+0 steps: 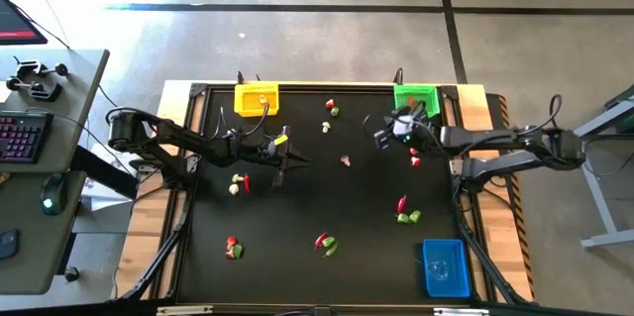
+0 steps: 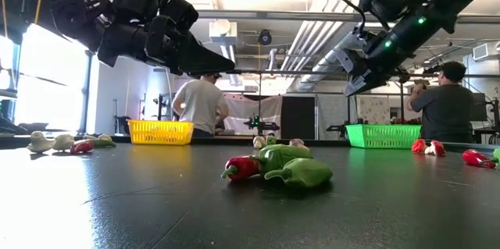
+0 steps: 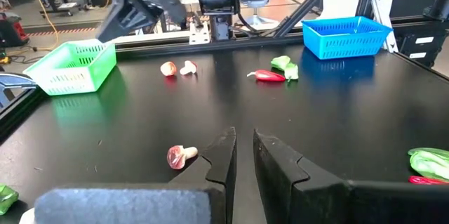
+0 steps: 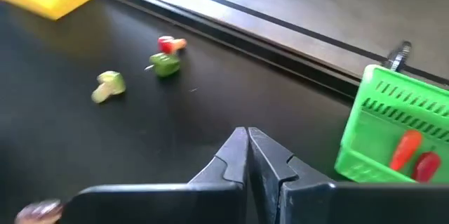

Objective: Sort produce into baskets
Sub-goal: Put the red mushroom into the yellow bin

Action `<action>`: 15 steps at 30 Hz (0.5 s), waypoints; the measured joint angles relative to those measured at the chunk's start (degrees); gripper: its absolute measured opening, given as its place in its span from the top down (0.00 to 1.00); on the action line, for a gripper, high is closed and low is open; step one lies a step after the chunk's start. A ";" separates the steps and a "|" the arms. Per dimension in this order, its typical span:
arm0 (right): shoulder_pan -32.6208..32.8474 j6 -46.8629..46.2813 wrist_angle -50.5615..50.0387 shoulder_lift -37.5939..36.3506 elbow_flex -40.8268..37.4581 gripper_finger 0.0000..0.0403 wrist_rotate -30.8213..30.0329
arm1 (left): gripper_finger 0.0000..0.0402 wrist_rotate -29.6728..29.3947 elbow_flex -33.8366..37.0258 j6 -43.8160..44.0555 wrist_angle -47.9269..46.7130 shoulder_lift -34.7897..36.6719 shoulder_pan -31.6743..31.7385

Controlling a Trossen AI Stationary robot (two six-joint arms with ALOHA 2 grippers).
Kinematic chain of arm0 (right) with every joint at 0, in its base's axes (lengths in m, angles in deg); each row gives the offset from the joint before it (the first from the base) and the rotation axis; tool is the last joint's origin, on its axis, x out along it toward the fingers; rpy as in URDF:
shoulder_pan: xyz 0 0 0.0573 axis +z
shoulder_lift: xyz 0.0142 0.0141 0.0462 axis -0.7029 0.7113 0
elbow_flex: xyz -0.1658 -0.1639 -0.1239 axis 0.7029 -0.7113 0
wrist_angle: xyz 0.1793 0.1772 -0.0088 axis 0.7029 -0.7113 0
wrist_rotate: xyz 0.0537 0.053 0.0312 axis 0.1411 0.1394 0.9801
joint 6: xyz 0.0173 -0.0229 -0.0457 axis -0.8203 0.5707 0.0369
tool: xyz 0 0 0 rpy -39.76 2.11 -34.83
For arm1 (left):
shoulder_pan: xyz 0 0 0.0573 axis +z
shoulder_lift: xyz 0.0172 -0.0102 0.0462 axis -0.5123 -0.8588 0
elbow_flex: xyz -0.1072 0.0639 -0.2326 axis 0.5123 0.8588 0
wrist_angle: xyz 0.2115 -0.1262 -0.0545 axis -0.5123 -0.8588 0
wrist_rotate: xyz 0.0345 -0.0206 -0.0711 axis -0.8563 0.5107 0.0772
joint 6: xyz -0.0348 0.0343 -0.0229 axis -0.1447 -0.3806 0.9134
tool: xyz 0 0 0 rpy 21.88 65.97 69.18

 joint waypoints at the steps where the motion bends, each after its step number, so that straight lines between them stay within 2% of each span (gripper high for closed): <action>1: 1.27 0.00 0.04 0.00 -0.03 1.00 -0.44 | 0.91 0.00 0.00 -0.01 0.01 0.00 0.00; 8: 11.08 0.03 1.70 0.00 -0.03 1.00 -4.27 | 0.91 0.00 0.00 -0.21 0.29 0.00 0.00; 15: 18.09 3.26 3.80 1.91 -0.03 1.00 -5.11 | 0.91 0.04 0.00 -0.52 0.17 1.38 0.00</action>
